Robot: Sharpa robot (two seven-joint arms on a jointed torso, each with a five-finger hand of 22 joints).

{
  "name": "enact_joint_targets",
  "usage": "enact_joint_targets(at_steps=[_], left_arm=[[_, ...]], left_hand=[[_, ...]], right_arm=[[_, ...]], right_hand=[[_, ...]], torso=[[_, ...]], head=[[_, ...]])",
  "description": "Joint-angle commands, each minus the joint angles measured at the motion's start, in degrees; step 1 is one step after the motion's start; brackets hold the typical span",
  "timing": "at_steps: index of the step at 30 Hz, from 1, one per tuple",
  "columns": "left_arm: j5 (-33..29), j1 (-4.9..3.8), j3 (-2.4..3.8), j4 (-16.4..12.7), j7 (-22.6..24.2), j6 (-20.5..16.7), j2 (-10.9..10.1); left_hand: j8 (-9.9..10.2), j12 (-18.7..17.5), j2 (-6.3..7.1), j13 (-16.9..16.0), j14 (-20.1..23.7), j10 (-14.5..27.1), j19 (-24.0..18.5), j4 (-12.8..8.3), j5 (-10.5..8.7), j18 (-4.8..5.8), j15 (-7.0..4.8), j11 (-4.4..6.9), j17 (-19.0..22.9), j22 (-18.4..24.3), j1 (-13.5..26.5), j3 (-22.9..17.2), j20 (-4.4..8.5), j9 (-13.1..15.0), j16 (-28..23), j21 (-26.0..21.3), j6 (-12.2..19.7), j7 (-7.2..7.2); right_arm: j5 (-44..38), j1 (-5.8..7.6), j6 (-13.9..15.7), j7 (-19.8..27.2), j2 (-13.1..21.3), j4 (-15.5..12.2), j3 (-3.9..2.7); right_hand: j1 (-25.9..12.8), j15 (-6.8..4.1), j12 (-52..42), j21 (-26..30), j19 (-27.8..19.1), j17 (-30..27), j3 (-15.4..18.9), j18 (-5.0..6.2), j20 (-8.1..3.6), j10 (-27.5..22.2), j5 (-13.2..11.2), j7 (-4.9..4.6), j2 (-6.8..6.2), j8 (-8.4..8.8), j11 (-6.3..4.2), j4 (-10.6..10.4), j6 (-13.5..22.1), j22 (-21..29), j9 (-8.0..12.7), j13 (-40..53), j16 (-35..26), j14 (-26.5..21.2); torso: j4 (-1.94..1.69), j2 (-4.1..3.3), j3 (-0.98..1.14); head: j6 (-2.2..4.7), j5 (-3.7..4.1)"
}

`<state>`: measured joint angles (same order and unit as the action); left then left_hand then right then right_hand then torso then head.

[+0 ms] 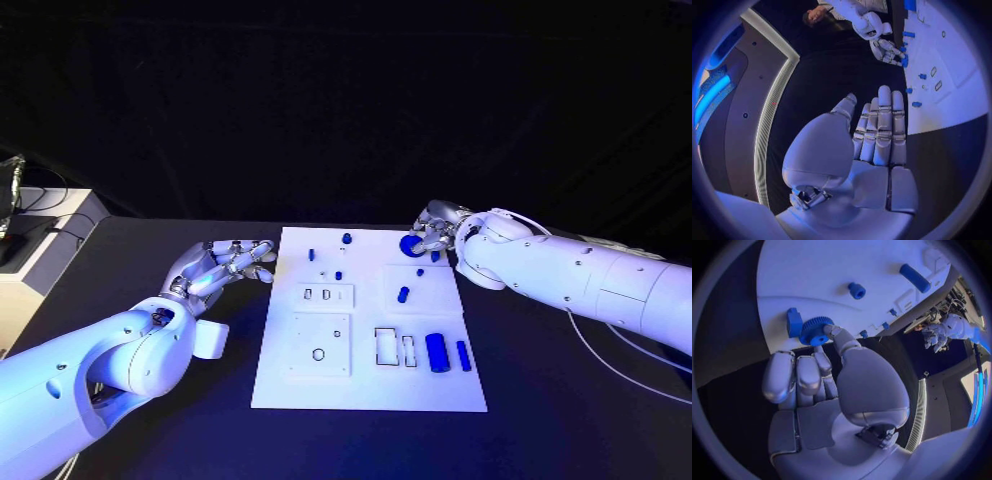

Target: Assemble the parts on the task board

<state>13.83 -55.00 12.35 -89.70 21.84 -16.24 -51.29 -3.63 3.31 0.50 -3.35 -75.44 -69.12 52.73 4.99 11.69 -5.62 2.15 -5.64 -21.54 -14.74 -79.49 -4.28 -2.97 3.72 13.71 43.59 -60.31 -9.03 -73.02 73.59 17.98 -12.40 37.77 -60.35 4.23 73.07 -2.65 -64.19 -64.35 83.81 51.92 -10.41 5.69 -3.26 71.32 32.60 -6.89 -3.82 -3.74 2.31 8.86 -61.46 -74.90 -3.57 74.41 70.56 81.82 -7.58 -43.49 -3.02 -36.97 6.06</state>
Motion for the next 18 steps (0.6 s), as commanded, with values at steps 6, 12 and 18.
enact_joint_targets(at_steps=[6, 12, 18], left_arm=[[0.20, 0.02, 0.04, -0.15, 0.18, 0.26, 0.06], [0.20, 0.02, 0.04, -0.27, 0.09, 0.25, -0.02], [0.20, 0.02, 0.04, -0.43, 0.02, 0.24, -0.10]], left_hand=[[0.00, 0.08, 0.07, -0.06, 0.21, 0.51, -0.14, 0.10, -0.25, 0.29, -0.07, -0.14, -0.03, 0.19, 0.09, -0.35, 0.41, -0.05, 0.23, 0.36, 0.50, -0.15], [0.00, 0.08, 0.07, -0.06, 0.21, 0.51, -0.14, 0.10, -0.25, 0.29, -0.07, -0.14, -0.03, 0.19, 0.09, -0.35, 0.41, -0.05, 0.23, 0.36, 0.50, -0.15], [0.00, 0.07, 0.12, -0.06, 0.21, 0.60, -0.14, 0.13, -0.25, 0.28, -0.05, -0.19, -0.01, 0.24, 0.13, -0.31, 0.39, -0.05, 0.22, 0.37, 0.56, -0.21]], right_arm=[[-2.28, -0.26, 5.51, 2.10, 0.19, -2.03, 0.14], [-4.00, -0.25, 8.59, 2.98, 0.45, -4.47, 0.13], [-6.61, -0.15, 10.57, 3.24, 0.37, -7.45, 0.11]], right_hand=[[-0.97, -0.73, 0.32, -0.42, 4.01, 0.20, -0.13, -0.17, -0.74, 1.29, -2.83, 0.05, 1.41, -0.38, -1.63, 0.52, -2.90, -8.76, -0.44, 0.13, -0.62, 0.06], [-1.19, -0.85, 0.64, -0.58, 4.03, 0.32, 0.28, -0.34, -0.95, 1.53, -3.18, 0.16, 1.75, -0.20, -1.74, 0.85, -3.23, -8.79, -0.38, 0.25, -0.89, 0.14], [-1.25, -0.85, 0.79, -0.77, 4.04, 0.37, 0.40, -0.38, -0.95, 1.51, -3.38, 0.14, 1.59, -0.20, -1.73, 0.90, -3.16, -8.85, -0.38, 0.24, -0.94, 0.14]], torso=[[-0.07, 0.04, -0.08], [-0.08, 0.07, -0.16], [-0.09, 0.11, -0.21]], head=[[0.17, -0.04], [0.25, -0.23], [0.32, -0.60]])
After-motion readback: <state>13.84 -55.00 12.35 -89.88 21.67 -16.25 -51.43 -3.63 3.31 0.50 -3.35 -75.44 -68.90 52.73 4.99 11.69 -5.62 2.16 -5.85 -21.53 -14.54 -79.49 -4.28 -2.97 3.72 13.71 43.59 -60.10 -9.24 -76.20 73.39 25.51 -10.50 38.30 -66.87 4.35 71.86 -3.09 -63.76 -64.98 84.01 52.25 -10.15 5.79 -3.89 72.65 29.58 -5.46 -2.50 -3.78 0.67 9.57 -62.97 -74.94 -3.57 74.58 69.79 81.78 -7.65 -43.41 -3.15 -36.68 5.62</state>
